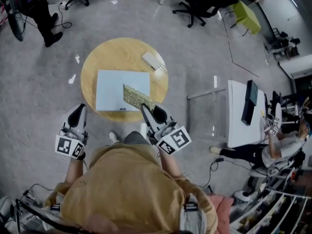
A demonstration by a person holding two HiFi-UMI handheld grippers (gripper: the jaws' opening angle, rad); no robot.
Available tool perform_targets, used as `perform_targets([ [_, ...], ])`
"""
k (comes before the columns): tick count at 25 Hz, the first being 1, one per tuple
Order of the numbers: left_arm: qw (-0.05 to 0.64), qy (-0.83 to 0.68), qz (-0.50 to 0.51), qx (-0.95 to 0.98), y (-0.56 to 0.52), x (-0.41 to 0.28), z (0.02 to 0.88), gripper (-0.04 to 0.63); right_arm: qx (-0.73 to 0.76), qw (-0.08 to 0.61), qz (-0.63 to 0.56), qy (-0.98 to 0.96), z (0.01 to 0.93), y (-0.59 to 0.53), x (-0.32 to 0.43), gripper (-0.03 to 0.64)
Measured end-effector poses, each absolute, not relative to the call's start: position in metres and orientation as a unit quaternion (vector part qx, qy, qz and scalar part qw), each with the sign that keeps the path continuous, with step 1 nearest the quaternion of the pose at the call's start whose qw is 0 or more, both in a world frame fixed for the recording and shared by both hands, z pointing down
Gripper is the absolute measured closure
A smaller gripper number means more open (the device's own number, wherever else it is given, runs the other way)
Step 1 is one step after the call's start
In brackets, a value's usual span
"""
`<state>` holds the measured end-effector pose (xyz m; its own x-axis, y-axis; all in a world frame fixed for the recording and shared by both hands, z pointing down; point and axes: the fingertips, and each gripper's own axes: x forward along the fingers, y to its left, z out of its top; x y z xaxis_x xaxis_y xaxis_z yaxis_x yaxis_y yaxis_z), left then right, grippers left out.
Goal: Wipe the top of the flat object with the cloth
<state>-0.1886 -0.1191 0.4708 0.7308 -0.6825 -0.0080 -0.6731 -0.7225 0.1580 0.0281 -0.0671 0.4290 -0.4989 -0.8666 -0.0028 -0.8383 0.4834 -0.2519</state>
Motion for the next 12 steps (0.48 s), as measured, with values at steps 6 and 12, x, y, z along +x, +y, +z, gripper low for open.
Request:
perform_targets([
  [6, 0.065, -0.383, -0.03, 0.921, -0.135, -0.174, 0.47, 0.58, -0.448, 0.112, -0.187, 0.867, 0.467, -0.087, 0.021, 0.557],
  [12, 0.051, -0.407, -0.027, 0.911, -0.14, -0.166, 0.455, 0.58, -0.384, 0.11, -0.25, 0.882, 0.496, -0.11, 0.003, 0.557],
])
